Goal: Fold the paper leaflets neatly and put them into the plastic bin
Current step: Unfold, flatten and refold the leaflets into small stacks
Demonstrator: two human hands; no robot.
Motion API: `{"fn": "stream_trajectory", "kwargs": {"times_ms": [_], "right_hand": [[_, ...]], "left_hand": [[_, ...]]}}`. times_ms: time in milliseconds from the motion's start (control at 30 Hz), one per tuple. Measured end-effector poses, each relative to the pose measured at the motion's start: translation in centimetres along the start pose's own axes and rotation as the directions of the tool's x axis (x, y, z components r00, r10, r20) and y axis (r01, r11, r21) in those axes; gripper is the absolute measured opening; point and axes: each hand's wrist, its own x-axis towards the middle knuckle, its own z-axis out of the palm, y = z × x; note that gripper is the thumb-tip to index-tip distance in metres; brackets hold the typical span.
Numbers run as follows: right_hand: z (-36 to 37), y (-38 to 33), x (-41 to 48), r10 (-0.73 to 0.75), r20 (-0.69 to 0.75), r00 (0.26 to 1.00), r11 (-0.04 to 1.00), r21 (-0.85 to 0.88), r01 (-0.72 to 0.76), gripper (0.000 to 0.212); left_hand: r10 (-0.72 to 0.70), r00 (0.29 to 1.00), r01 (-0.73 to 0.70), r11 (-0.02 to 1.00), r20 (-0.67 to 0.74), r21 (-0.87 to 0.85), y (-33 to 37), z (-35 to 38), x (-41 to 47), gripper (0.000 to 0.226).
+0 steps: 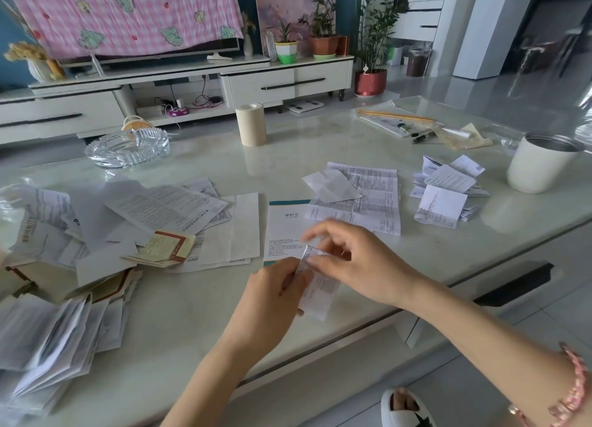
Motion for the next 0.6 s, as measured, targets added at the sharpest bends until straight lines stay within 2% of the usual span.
{"fn": "stream_trajectory", "kwargs": {"times_ms": [33, 100, 167, 233, 267, 367, 467, 533, 600], "right_hand": [[0.0, 0.0, -0.1, -0.023, 0.023, 0.999, 0.999, -0.025, 0.024, 0.005], [0.0, 0.0, -0.3, -0.047, -0.01, 0.999, 0.999, -0.007, 0.047, 0.01], [-0.1, 0.0, -0.5, -0.029, -0.083, 0.996, 0.995, 0.095, 0.037, 0.012], [-0.3, 0.1, -0.6, -0.019, -0.136, 0.991, 0.989, 0.144, 0.039, 0.012], [-0.4, 0.2, -0.6, -0.013, -0.134, 0.991, 0.989, 0.143, 0.032, 0.012], [-0.8, 0.7, -0.5, 0.054, -0.062, 0.997, 0.99, 0.131, -0.046, 0.019], [-1.4, 1.0, -0.3, 0.149, -0.006, 0.989, 0.955, 0.26, -0.143, 0.016], [-2.4, 1.5, 0.2, 0.193, -0.125, 0.973, 0.939, 0.312, -0.146, 0.017], [-4.4, 3.0, 1.1, 0.258, -0.334, 0.907, 0.939, 0.306, -0.154, 0.018]], "left_hand": [[-0.011, 1.0, 0.012, 1.0, 0.027, -0.02, 0.1, 0.1, -0.1, 0.026], [-0.044, 0.998, 0.051, 0.987, 0.044, -0.15, 0.4, 0.4, -0.2, 0.025], [-0.108, 0.991, 0.133, 0.912, 0.085, -0.389, 0.8, 0.4, -0.1, 0.015], [-0.14, 0.978, 0.202, 0.819, 0.155, -0.537, 1.1, 0.1, 0.0, 0.018], [-0.137, 0.978, 0.203, 0.806, 0.158, -0.556, 1.1, -0.1, 0.1, 0.019], [-0.121, 0.992, 0.123, 0.871, 0.034, -0.476, 1.1, -0.1, 0.3, 0.014], [-0.147, 0.988, 0.109, 0.895, -0.055, -0.432, 1.3, 0.9, 0.3, 0.015], [-0.2, 0.976, 0.142, 0.877, -0.082, -0.458, 1.3, 1.2, 0.5, 0.009], [-0.246, 0.966, 0.183, 0.866, -0.079, -0.466, 1.0, 1.0, 0.7, 0.005]]}}
